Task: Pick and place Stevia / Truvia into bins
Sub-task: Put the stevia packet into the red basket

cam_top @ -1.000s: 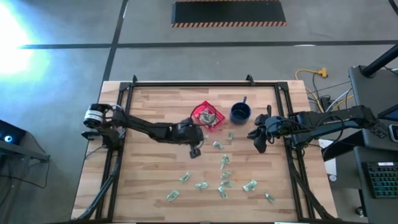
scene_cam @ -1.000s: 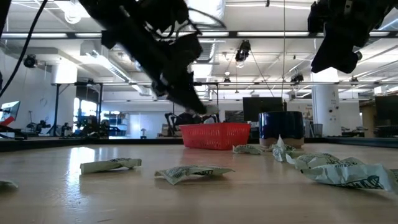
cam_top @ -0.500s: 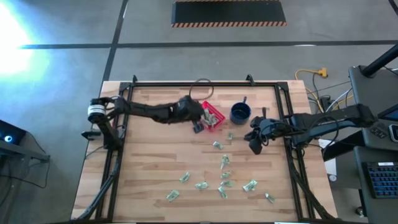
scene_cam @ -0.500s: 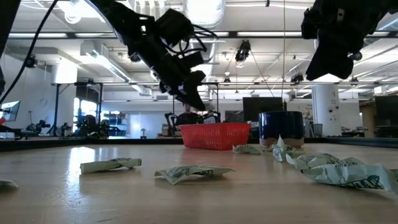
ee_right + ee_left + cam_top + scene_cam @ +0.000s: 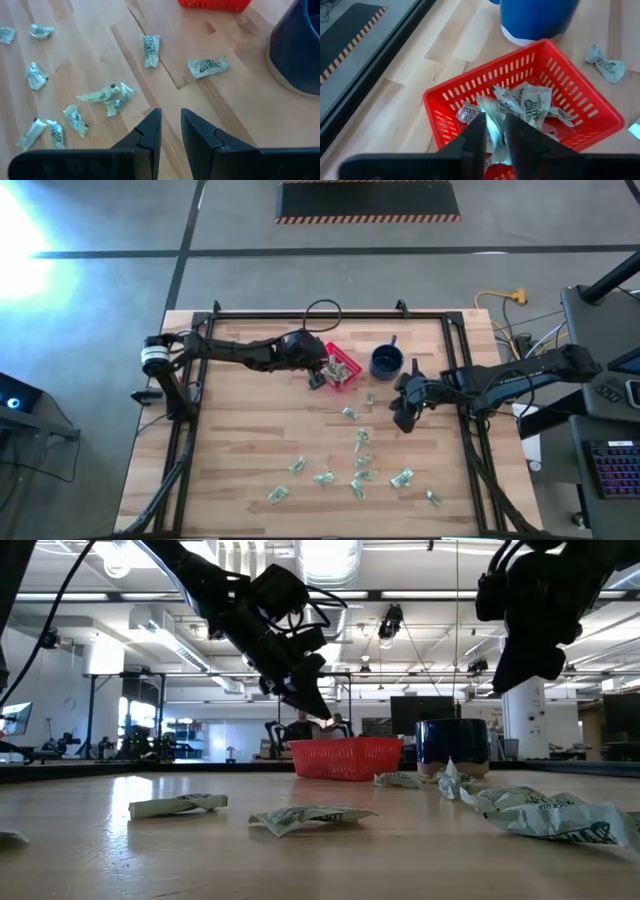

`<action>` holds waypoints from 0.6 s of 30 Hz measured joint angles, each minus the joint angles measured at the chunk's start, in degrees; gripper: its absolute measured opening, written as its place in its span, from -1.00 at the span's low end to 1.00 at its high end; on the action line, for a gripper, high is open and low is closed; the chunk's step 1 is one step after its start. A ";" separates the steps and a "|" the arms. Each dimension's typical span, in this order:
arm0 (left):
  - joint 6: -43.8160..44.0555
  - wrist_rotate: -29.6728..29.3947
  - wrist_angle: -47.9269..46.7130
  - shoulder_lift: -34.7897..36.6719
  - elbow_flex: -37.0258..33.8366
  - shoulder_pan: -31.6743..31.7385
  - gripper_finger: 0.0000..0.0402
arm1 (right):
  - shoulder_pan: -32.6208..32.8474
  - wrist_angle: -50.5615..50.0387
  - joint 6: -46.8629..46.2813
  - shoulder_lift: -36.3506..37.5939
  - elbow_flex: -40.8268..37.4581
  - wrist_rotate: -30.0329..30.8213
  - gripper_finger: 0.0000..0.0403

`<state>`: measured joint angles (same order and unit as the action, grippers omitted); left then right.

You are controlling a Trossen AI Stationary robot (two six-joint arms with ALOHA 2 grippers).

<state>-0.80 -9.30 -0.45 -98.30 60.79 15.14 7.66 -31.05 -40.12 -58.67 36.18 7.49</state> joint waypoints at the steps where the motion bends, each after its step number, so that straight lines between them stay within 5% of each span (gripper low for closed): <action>1: 0.06 -0.02 0.04 0.00 0.06 0.00 -0.66 | 0.00 0.02 0.00 -0.34 0.00 0.00 -0.67; 10: 3.37 0.75 -1.69 1.01 0.39 -0.35 -0.26 | 1.57 -0.18 -0.11 -0.89 0.00 -11.03 -0.67; 18: 6.45 3.40 -5.66 5.10 0.40 -0.62 -0.23 | 17.08 0.95 -1.78 -1.12 0.00 -14.62 -0.67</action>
<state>5.65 -5.90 -6.11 -93.20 61.19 14.51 24.74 -30.09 -41.89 -59.79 36.18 -7.13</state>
